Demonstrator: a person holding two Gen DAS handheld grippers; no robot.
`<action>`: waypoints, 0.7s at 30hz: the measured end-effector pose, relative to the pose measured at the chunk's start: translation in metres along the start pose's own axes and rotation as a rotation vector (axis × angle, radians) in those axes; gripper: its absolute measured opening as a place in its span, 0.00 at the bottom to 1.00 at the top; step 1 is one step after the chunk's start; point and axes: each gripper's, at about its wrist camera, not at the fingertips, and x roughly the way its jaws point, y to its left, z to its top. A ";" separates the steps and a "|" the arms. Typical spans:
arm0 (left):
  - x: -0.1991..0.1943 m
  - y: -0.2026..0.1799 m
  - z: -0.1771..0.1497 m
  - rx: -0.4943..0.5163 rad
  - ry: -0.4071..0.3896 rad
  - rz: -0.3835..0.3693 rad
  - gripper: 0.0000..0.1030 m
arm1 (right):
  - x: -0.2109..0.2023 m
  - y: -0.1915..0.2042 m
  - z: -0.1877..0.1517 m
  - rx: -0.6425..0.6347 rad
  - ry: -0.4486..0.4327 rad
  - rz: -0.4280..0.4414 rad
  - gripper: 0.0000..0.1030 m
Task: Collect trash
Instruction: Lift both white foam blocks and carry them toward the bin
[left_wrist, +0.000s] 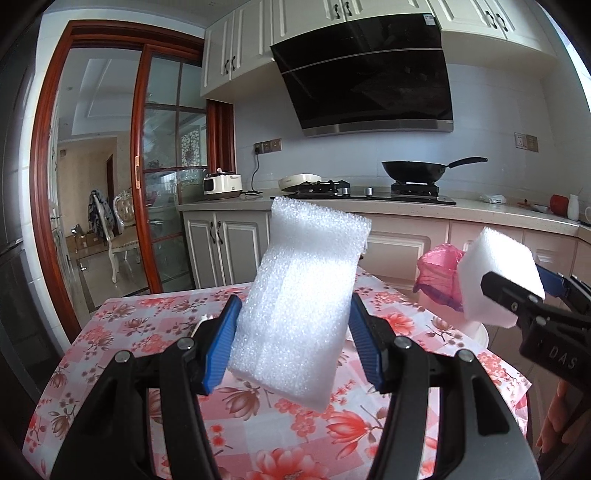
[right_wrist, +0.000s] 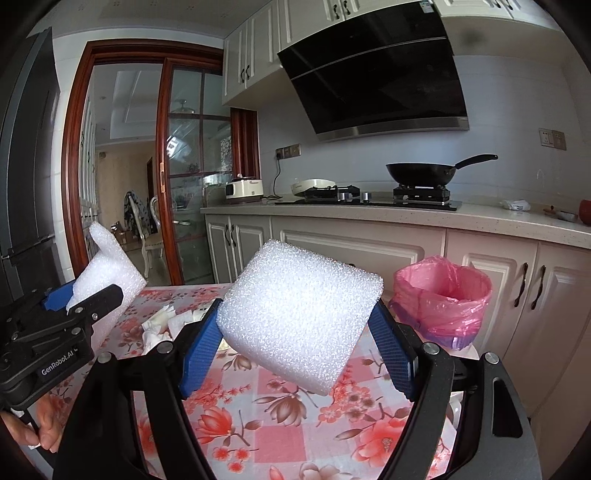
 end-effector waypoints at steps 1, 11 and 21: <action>0.001 -0.003 0.000 0.005 0.001 -0.004 0.55 | 0.000 -0.004 0.001 0.007 -0.002 -0.005 0.72; 0.024 -0.036 0.006 0.035 0.014 -0.071 0.55 | 0.004 -0.039 0.003 0.032 -0.014 -0.076 0.72; 0.072 -0.079 0.015 0.043 0.035 -0.179 0.55 | 0.027 -0.093 -0.001 0.056 0.014 -0.197 0.72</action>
